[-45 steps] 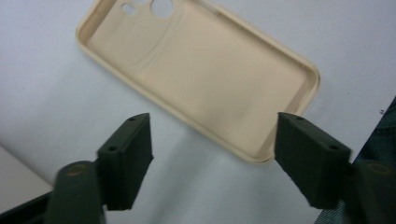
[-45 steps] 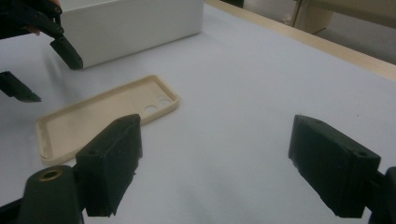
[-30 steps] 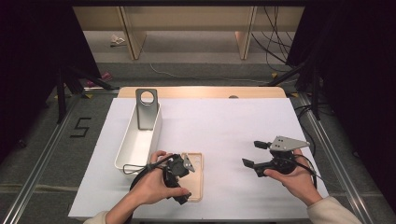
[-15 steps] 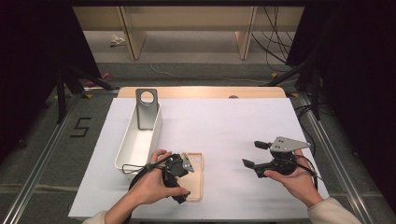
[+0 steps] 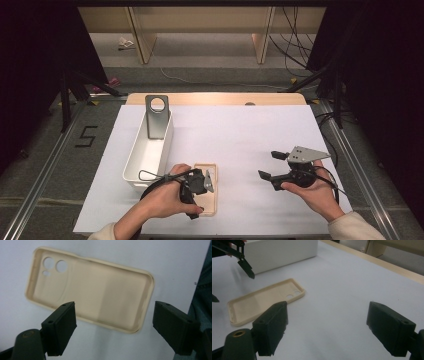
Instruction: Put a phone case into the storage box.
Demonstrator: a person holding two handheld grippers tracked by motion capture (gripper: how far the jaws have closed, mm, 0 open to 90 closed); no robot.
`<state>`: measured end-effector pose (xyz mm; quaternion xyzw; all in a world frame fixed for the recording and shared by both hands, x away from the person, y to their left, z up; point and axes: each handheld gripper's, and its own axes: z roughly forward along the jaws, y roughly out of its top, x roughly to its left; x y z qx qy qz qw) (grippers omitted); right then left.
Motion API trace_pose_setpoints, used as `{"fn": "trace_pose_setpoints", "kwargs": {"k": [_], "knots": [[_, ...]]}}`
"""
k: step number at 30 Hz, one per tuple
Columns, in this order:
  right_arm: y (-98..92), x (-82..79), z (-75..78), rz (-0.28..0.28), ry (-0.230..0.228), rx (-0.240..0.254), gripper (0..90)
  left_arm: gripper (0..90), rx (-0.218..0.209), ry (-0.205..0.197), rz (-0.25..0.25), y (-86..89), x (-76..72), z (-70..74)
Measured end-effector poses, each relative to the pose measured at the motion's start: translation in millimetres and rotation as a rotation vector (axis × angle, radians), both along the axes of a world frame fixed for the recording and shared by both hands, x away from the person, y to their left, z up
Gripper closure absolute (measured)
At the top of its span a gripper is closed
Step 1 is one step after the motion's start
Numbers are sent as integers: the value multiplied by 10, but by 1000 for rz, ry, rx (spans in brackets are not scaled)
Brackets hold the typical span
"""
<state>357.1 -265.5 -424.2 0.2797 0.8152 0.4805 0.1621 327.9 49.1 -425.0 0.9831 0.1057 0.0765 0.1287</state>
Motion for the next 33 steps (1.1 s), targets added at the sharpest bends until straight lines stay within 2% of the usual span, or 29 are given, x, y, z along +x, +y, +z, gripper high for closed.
{"fn": "trace_pose_setpoints", "kwargs": {"k": [6,13,14,18,22,33], "knots": [[-7,2,0,-1,2,-4,181,226,64,28,-79,-133,5,-68],[-2,1,-3,1,1,-2,181,256,97,51,-118,-178,-20,-118],[-2,1,-3,1,0,-2,181,261,115,50,-134,-185,-20,-128],[0,0,-2,2,0,-2,181,264,145,31,-148,-212,-23,-196],[-2,1,-2,2,-1,-2,181,265,167,31,-160,-234,-20,-228],[1,-2,0,5,-1,-1,181,281,173,20,-165,-264,-33,-293]]}}
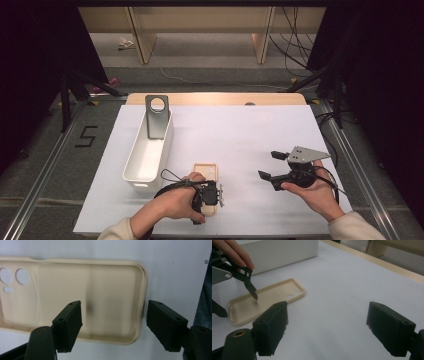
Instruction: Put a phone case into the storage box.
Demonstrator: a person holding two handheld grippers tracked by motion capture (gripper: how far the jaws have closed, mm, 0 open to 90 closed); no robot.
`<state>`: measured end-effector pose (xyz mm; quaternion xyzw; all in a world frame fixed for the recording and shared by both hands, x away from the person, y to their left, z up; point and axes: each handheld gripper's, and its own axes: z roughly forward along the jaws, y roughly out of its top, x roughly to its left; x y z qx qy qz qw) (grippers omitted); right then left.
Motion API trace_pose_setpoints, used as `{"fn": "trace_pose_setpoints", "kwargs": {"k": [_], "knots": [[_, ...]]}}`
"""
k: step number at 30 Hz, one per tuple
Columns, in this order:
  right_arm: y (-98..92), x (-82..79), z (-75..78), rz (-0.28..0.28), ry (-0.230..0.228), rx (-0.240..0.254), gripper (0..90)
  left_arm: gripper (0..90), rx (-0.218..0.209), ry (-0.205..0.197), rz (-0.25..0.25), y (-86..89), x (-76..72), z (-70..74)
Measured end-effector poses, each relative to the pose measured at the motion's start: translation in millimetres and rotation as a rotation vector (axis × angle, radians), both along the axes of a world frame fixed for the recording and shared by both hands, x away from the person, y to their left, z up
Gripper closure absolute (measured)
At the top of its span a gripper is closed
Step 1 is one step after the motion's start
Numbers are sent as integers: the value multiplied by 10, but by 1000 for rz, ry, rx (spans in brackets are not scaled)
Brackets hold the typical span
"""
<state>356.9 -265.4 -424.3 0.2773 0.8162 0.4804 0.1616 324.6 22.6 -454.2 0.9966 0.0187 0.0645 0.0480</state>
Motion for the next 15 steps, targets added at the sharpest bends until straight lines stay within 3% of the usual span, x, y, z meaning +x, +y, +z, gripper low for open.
{"fn": "trace_pose_setpoints", "kwargs": {"k": [15], "knots": [[-8,-5,14,0,-7,8,180,297,10,2,-19,-13,7,-40]]}}
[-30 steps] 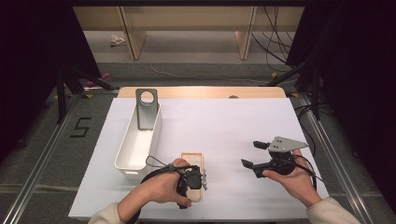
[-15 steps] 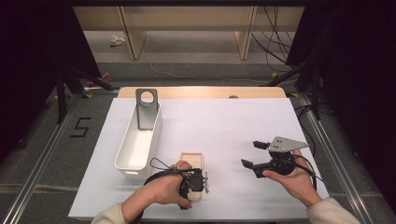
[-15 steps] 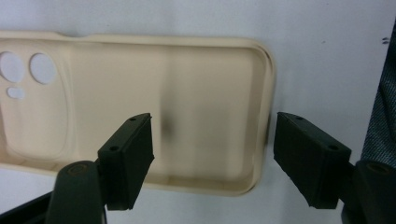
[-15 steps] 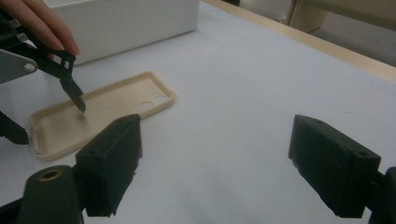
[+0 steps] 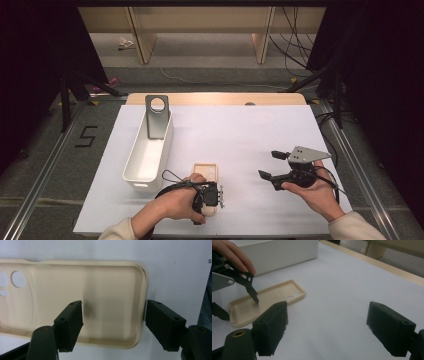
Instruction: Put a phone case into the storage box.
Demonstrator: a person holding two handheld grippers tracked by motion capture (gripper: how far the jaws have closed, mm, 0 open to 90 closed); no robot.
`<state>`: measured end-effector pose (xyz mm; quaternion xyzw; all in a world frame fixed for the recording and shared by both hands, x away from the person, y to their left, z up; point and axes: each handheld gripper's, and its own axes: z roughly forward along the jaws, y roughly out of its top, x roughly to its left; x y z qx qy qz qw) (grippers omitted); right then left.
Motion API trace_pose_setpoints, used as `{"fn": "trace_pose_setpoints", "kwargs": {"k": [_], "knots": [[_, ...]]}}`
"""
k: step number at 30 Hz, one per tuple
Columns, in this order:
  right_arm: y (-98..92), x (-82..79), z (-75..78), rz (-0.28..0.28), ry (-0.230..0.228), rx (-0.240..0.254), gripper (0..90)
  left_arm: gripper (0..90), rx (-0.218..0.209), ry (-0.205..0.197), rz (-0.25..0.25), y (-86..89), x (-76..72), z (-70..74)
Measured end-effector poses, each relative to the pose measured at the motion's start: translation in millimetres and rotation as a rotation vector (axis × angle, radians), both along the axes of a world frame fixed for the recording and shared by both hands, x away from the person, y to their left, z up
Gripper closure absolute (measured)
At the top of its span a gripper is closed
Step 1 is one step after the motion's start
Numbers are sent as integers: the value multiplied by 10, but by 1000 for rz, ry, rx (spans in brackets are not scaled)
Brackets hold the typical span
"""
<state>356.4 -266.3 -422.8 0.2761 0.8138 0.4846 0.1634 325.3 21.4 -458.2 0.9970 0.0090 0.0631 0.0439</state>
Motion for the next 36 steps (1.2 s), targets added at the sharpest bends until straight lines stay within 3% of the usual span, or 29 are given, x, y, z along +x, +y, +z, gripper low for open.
{"fn": "trace_pose_setpoints", "kwargs": {"k": [14,36], "knots": [[0,-3,4,-1,-1,-2,180,330,0,16,-7,0,10,1],[8,-6,-5,4,3,-9,181,592,27,52,-57,-40,-83,19]]}}
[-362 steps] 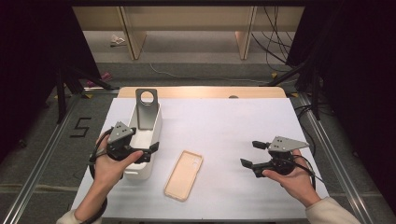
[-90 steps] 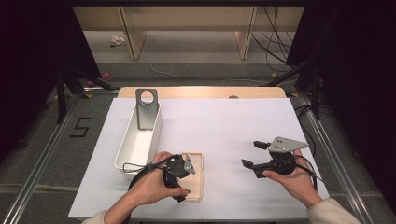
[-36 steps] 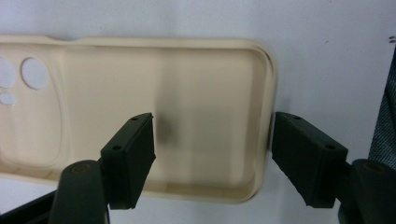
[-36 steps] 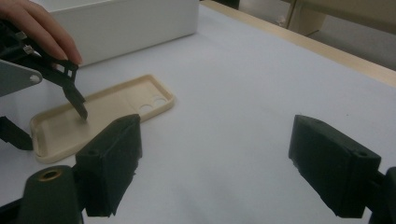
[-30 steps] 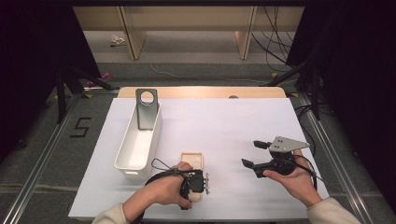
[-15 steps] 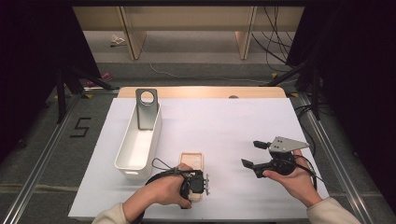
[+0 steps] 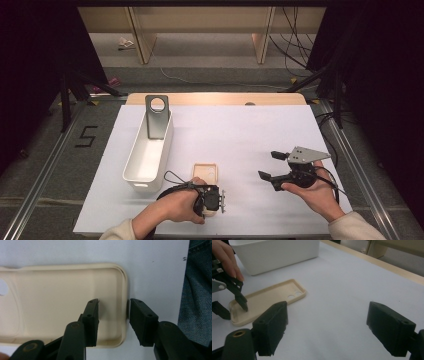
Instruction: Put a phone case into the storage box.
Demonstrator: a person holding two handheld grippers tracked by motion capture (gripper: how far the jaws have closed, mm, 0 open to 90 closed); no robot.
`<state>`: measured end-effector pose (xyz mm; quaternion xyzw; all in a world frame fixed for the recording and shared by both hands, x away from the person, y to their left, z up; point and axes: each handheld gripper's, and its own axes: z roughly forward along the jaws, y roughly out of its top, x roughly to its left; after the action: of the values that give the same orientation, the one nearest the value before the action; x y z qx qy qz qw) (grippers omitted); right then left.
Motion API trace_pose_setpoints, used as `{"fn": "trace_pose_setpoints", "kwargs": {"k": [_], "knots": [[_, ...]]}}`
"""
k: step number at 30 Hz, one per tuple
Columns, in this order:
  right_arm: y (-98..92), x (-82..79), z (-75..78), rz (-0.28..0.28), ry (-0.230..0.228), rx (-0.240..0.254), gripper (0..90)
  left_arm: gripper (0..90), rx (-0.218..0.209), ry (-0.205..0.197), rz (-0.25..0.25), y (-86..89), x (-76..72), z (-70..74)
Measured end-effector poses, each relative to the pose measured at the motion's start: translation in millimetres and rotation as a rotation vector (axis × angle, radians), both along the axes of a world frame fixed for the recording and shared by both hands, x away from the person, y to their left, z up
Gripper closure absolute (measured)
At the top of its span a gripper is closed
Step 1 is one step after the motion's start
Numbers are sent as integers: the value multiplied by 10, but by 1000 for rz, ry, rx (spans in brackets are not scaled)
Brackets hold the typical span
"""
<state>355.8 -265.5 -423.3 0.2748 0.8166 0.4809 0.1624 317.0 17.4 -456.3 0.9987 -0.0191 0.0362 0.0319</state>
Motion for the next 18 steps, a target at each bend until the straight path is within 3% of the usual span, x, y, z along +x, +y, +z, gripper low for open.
{"fn": "trace_pose_setpoints", "kwargs": {"k": [10,18], "knots": [[2,-1,0,3,0,2,181,650,10,-9,-4,-11,-38,4],[0,-2,0,1,1,1,181,704,-14,-23,-7,27,-69,5]]}}
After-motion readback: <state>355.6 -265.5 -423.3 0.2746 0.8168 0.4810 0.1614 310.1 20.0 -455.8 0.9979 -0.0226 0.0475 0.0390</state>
